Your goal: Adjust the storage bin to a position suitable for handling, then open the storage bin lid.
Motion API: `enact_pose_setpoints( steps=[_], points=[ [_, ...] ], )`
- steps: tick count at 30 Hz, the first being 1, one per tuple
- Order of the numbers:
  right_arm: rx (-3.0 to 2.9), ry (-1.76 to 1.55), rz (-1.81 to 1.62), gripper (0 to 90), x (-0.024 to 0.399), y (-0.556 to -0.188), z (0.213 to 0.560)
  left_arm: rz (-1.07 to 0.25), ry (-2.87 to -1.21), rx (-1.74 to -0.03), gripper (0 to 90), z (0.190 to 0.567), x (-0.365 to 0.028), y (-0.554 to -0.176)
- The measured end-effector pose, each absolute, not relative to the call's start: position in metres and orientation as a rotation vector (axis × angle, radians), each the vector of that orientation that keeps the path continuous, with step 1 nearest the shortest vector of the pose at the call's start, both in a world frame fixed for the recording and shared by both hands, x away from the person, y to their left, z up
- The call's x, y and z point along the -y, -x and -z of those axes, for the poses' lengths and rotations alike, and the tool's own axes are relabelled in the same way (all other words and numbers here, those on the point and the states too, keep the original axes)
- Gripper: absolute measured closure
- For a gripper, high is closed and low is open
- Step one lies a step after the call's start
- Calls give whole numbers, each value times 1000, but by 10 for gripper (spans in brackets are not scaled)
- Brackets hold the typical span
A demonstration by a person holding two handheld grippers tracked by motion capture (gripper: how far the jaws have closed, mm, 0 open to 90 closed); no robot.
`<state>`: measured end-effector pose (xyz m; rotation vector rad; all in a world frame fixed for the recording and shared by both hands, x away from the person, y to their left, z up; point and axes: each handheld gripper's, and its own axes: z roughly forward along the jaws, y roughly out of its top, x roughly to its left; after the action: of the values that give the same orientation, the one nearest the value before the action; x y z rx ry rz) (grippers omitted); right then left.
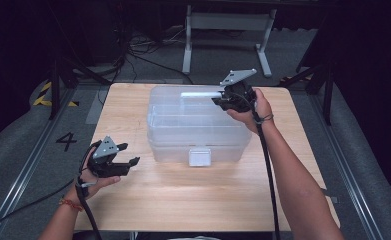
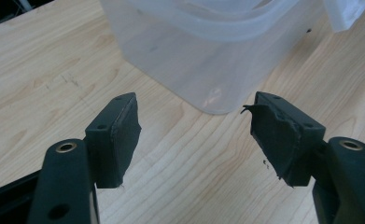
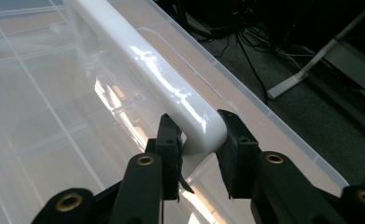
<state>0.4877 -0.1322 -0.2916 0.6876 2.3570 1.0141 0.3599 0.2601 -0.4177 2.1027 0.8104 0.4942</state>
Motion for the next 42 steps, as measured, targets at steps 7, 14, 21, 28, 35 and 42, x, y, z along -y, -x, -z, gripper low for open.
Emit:
enact_pose_setpoints(
  steps=[7,14,21,28,35,42],
  points=[
    [-2367,-704,-1011,717,132,-493,287,-501,-2092,-752,398,402,-248,-364],
    [-2387,-719,-986,713,130,-498,281,-485,-2074,-713,489,395,-240,-366],
    [-2389,-732,-982,712,129,-499,279,-475,-2055,-701,571,390,-234,-368],
    [-2387,-735,-974,709,128,-501,277,-468,-2066,-683,676,391,-226,-371],
    [-2388,-737,-971,708,128,-502,276,-469,-2062,-694,719,391,-218,-376],
    [-2388,-736,-969,707,128,-502,276,-455,-2025,-751,771,396,-216,-384]
  ],
)
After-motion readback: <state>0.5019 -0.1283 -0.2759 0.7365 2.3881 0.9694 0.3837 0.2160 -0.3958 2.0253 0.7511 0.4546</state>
